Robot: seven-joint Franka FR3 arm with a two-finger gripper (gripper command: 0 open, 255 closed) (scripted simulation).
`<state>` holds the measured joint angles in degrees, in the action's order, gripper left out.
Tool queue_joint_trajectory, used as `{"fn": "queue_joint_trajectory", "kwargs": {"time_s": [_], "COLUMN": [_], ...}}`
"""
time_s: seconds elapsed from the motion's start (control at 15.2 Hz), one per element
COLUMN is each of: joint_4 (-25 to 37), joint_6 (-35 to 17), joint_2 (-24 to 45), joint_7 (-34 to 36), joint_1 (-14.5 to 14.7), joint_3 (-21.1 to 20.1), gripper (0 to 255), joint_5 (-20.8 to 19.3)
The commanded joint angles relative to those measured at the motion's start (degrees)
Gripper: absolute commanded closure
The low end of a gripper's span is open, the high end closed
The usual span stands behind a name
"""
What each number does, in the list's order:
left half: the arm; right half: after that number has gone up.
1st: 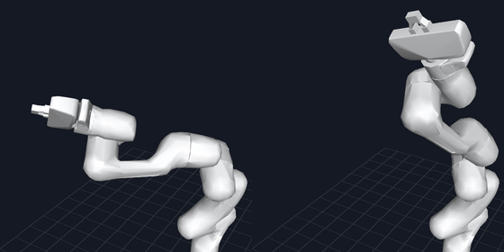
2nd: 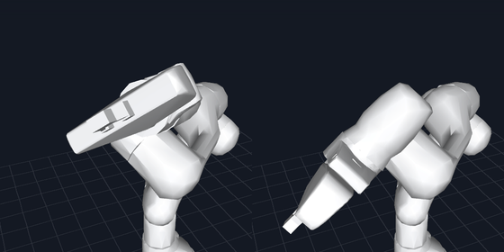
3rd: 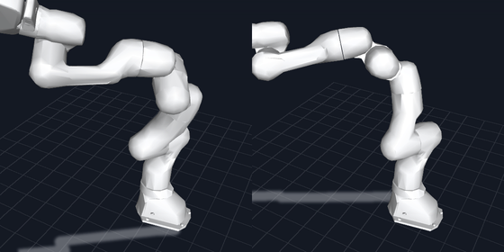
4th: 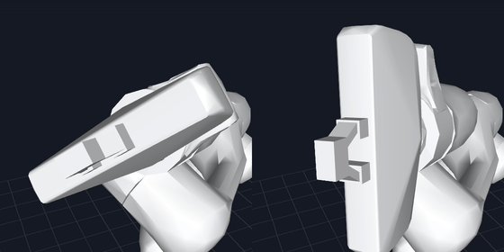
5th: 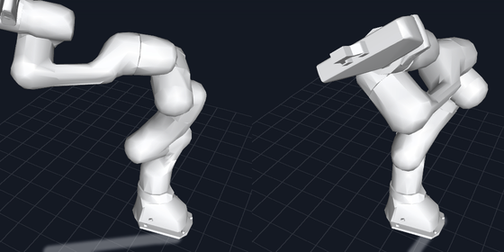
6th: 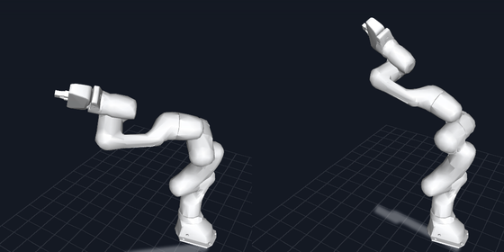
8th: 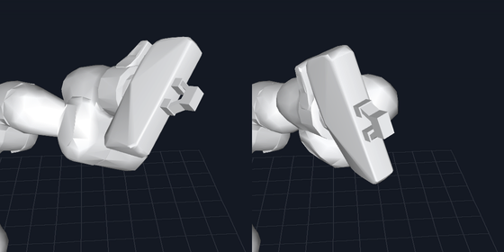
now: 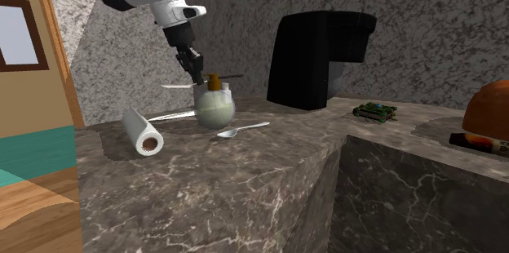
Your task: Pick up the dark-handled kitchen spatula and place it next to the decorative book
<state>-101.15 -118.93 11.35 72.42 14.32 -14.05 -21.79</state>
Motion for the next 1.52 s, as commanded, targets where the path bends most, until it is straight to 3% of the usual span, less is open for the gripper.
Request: {"fn": "queue_joint_trajectory", "kwargs": {"time_s": [0.0, 0.73, 1.45], "joint_4": [-3.38, -14.21, -16.82], "joint_6": [-1.75, -8.62, -12.78], "joint_2": [-2.55, -10.87, -12.71], "joint_7": [-2.51, -17.55, -34.24], "joint_1": [-1.82, -10.15, -17.45], "joint_3": [0.82, 7.12, 14.82], "gripper": [255, 255, 255], "joint_5": [0.95, 5.17, 9.25]}}
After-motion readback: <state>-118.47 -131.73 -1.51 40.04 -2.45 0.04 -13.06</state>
